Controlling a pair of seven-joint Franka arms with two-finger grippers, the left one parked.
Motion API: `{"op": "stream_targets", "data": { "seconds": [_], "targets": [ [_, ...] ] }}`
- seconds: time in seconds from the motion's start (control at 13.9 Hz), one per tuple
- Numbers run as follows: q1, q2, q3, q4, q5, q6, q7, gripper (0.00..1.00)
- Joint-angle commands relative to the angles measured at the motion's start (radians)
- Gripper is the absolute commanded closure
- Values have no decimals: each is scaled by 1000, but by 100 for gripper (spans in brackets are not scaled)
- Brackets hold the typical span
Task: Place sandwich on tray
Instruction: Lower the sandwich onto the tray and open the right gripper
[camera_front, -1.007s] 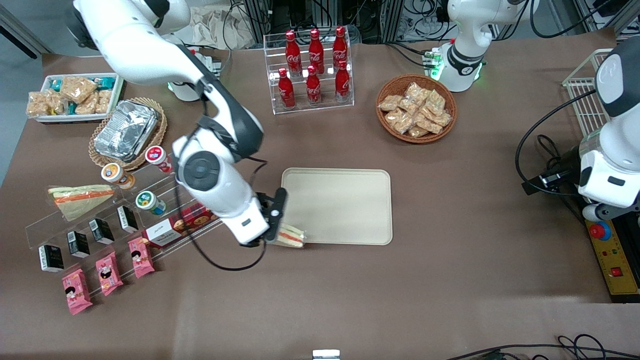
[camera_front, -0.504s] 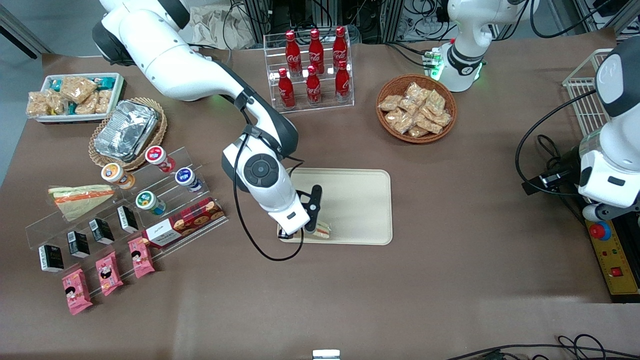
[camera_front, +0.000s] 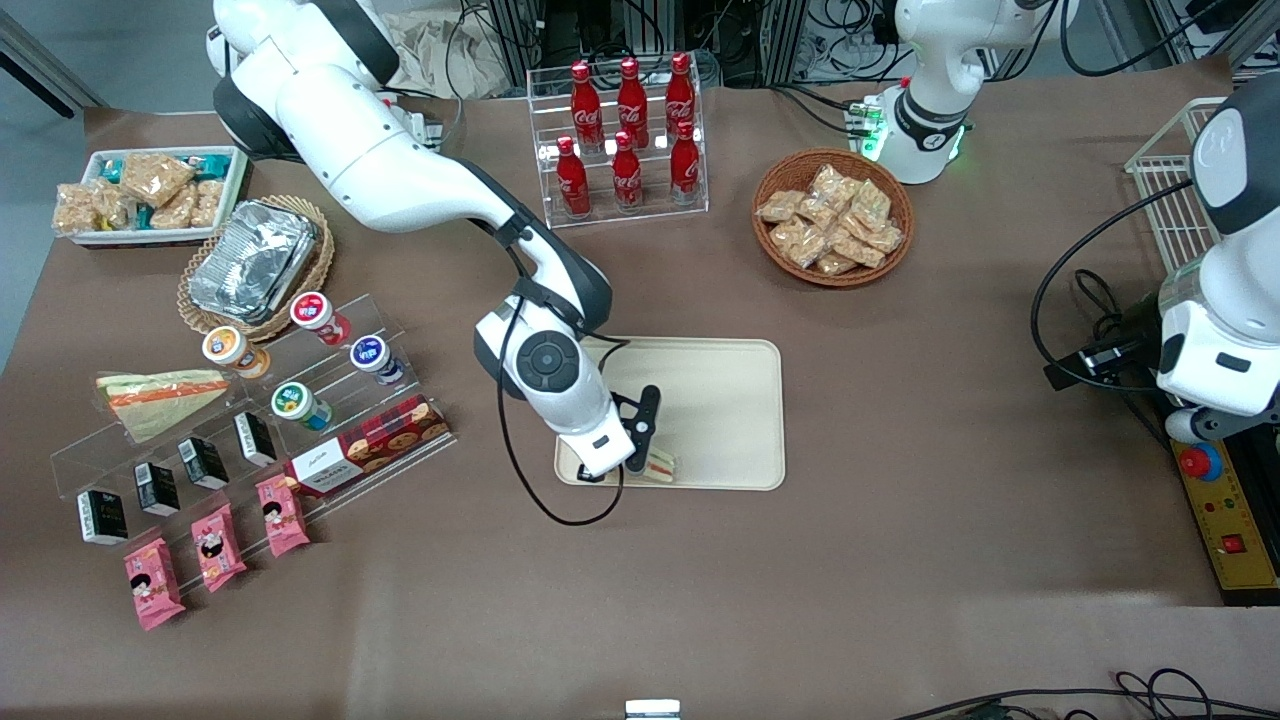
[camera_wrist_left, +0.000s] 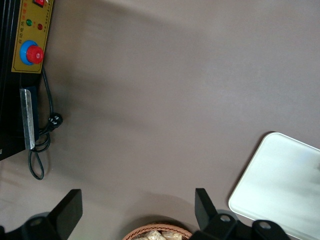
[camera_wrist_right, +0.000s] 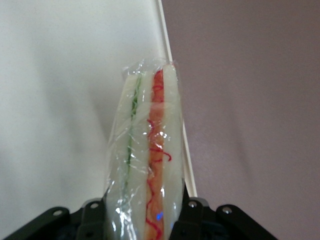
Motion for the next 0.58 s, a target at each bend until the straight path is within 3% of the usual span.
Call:
{"op": "stream_targets", "data": {
  "seconds": [0.0,0.07,0.14,0.5],
  "targets": [
    [16,13,3,14,-21,22,23,50],
    [22,12,3,14,-21,21,26,10],
    [25,10,3,12,-20,21,25,1],
    [15,-32,6,14,-8,6,17,1]
  ]
}}
